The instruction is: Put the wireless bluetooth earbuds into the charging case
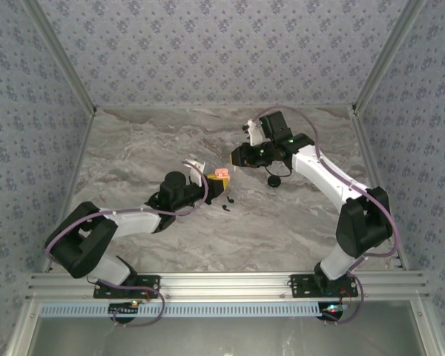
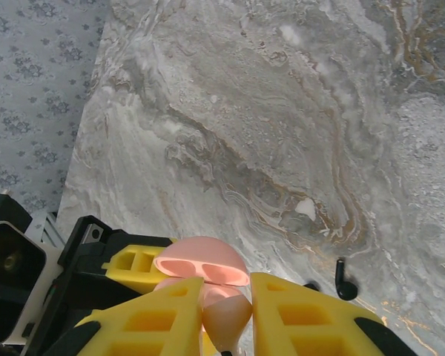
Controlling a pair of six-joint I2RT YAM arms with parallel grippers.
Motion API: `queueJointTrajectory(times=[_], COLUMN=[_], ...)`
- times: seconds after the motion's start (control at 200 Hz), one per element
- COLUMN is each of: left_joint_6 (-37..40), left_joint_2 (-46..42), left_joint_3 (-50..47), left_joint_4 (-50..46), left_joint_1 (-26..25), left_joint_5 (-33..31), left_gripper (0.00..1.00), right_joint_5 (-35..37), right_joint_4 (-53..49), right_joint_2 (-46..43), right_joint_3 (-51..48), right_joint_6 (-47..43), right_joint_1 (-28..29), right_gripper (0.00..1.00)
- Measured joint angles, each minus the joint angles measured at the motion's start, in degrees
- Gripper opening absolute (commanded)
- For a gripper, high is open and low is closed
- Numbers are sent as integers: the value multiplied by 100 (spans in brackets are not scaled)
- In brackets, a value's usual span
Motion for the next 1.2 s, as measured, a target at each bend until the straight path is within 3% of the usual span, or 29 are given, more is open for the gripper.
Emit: queueJointTrajectory(times=[1.204], left_joint_6=[-125], left_joint_2=[-26], left_joint_3=[76], left_joint_4=[197], left_joint_1=[-96], left_joint_5=[-46], left_gripper=[5], right_joint_5=[4], right_joint_4=[214], right_joint_2=[-9], right_joint_3=[83], right_joint_6=[173], right_joint_1=[282], right_gripper=[21])
